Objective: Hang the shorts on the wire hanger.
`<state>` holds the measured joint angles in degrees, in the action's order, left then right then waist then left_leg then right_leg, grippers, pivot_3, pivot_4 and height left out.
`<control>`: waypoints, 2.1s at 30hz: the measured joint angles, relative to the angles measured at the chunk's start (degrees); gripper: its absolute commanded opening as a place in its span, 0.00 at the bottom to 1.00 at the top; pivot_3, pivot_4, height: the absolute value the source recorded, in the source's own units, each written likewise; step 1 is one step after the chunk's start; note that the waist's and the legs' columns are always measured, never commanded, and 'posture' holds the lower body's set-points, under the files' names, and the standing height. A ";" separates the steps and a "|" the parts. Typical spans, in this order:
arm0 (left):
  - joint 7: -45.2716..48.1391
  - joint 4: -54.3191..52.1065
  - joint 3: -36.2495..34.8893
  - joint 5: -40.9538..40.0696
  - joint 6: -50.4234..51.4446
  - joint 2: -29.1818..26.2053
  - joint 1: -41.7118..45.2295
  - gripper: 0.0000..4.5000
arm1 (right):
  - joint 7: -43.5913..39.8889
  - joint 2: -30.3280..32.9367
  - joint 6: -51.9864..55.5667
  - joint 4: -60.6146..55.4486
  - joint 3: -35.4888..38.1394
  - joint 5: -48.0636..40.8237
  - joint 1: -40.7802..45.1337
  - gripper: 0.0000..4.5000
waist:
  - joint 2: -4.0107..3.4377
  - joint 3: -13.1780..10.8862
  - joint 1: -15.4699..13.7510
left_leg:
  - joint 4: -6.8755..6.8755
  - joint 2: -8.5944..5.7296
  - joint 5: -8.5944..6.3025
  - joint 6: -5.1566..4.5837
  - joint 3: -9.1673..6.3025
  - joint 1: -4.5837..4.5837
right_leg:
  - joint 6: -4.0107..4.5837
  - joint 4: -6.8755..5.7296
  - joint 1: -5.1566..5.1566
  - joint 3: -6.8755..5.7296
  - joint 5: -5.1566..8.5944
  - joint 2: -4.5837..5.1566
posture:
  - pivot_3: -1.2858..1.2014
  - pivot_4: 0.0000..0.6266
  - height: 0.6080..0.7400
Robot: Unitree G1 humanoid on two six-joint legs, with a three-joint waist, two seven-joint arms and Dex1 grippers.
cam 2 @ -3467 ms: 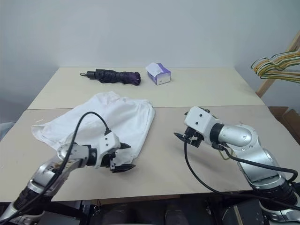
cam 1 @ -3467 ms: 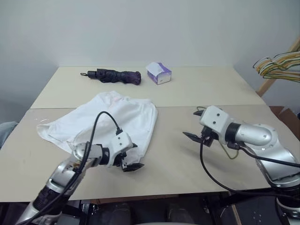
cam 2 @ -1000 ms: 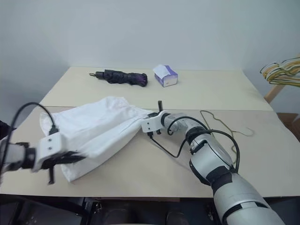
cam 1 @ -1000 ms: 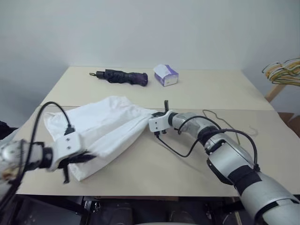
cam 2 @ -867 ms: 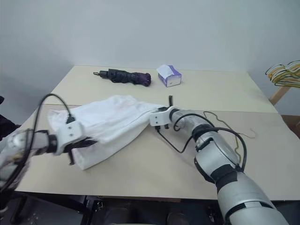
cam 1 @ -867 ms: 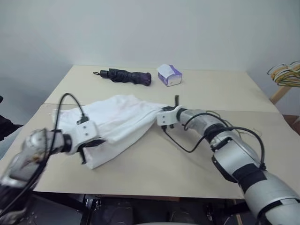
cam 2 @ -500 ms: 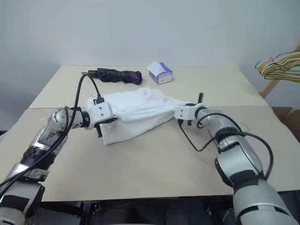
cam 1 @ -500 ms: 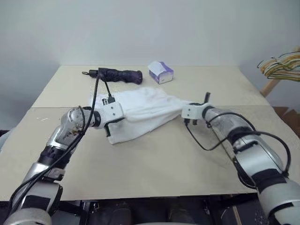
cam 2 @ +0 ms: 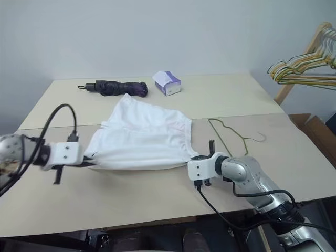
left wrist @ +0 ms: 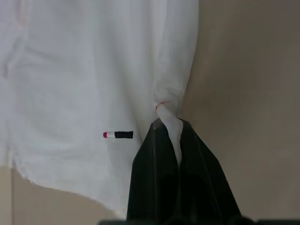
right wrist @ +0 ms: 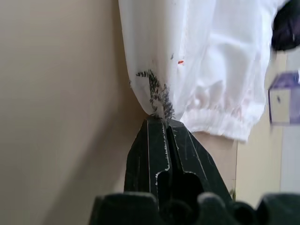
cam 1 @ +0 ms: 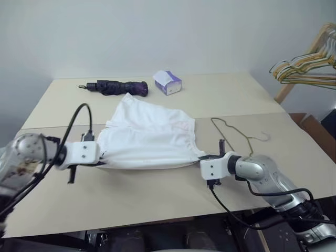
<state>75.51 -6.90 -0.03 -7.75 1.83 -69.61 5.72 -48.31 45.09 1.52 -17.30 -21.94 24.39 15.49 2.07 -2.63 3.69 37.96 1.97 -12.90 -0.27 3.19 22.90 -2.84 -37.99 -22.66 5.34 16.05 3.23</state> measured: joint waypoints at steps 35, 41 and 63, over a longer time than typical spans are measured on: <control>3.12 -10.34 -7.30 -15.12 12.35 9.02 1.51 1.00 | -4.87 -2.40 44.33 -5.54 25.47 -27.49 1.32 1.00 | 0.36 0.24 -2.26 | 0.01 -0.02 -0.06 -0.04 0.28 -0.51 | 0.15 0.03 0.51 -0.15 0.24 0.08 | 0.50 0.00 1.00; -0.24 -13.03 -4.45 -20.23 16.14 16.32 4.96 1.00 | 2.79 -5.53 52.80 11.53 26.89 -29.03 8.22 1.00 | 0.36 0.24 -0.98 | 0.01 -0.05 -0.06 -0.05 0.21 -0.36 | 0.12 0.02 0.42 -0.08 0.22 0.04 | 0.49 0.00 1.00; -7.46 -17.18 -3.28 -23.84 20.20 20.61 3.42 1.00 | 1.85 -6.17 44.35 39.36 17.03 -27.39 15.31 0.24 | 0.37 0.34 0.35 | 0.01 -0.04 -0.06 -0.05 0.14 -0.58 | 0.07 0.03 0.61 0.04 0.20 -0.04 | 0.51 0.00 1.00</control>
<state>68.05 -24.08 -3.31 -31.59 22.03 -48.99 9.14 -46.46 38.91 45.87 22.06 -4.92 -3.00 30.80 2.44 -2.29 4.03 37.97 1.94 -12.96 -0.32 3.33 22.32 -2.77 -37.97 -22.05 5.38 16.25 3.18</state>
